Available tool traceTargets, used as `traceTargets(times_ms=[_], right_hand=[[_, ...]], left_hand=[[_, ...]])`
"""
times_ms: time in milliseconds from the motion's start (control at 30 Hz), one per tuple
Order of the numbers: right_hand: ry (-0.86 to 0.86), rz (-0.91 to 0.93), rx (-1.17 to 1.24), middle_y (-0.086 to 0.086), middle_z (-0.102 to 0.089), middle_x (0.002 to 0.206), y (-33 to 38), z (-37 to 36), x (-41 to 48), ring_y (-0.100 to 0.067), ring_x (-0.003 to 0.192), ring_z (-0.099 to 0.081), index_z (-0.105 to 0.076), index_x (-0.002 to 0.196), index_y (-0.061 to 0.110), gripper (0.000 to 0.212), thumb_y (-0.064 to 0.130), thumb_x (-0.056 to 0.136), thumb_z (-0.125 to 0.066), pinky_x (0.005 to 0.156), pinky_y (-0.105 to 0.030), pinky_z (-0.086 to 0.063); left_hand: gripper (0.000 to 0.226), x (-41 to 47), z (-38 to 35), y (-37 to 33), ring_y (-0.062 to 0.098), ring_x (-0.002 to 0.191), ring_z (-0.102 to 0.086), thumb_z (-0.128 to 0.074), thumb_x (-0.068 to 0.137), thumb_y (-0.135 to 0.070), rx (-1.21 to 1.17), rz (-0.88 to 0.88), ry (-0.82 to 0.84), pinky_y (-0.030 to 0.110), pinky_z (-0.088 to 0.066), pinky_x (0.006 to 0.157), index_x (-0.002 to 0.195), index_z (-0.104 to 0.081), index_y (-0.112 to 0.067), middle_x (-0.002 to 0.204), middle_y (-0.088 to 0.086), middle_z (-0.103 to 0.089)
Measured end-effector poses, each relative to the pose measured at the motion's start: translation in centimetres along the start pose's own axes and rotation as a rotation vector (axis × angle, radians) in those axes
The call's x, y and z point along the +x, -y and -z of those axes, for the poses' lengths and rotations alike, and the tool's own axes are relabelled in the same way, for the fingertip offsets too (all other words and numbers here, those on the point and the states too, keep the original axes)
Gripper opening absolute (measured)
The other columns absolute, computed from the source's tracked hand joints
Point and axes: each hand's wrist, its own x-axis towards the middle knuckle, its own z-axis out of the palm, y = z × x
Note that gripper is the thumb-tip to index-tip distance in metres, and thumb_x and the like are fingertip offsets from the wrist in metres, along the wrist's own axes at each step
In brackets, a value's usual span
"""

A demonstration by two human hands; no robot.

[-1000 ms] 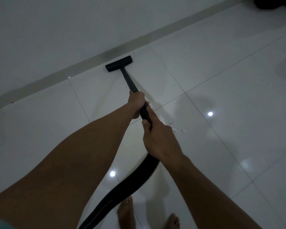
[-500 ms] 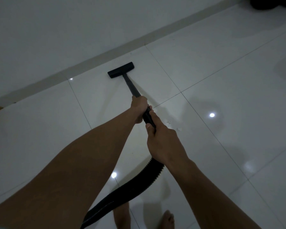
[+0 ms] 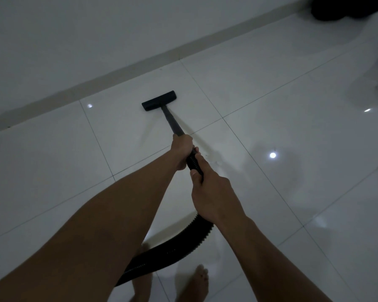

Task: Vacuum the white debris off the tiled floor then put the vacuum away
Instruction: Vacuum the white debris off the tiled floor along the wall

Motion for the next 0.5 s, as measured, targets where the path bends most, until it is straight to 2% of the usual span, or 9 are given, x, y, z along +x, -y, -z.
traceTargets(times_ms=[233,367,500], right_hand=[[0.003,-0.008,-0.001,0.007,-0.060,0.079,-3.0,1.3,-2.8,-0.010,0.069,-0.062,-0.011,0.157,0.049,0.052,0.043,0.108,-0.027,0.066,-0.029,-0.052],[-0.007,0.016,0.005,0.008,-0.058,0.078,-3.9,1.6,-4.1,-0.009,0.069,-0.060,-0.013,0.157,0.049,0.051,0.043,0.108,-0.028,0.068,-0.030,-0.049],[-0.013,0.007,0.009,0.007,-0.058,0.084,-4.4,1.6,-5.1,-0.009,0.074,-0.061,-0.014,0.156,0.049,0.051,0.044,0.108,-0.028,0.074,-0.033,-0.053]], left_hand=[[0.050,-2.0,-2.4,3.0,0.013,0.042,-0.049,-0.034,0.097,-0.005,-0.012,0.001,-0.020,0.021,-0.046,0.041,0.147,-0.035,-0.014,0.071,0.008,-0.049],[0.047,-3.1,-3.0,4.0,0.013,0.043,-0.049,-0.034,0.098,-0.006,-0.013,0.009,-0.024,0.020,-0.045,0.040,0.144,-0.037,-0.015,0.070,0.008,-0.049],[0.053,-3.7,-3.2,4.9,0.013,0.045,-0.050,-0.035,0.098,-0.008,-0.003,0.010,-0.029,0.020,-0.046,0.040,0.150,-0.032,-0.017,0.070,0.008,-0.051]])
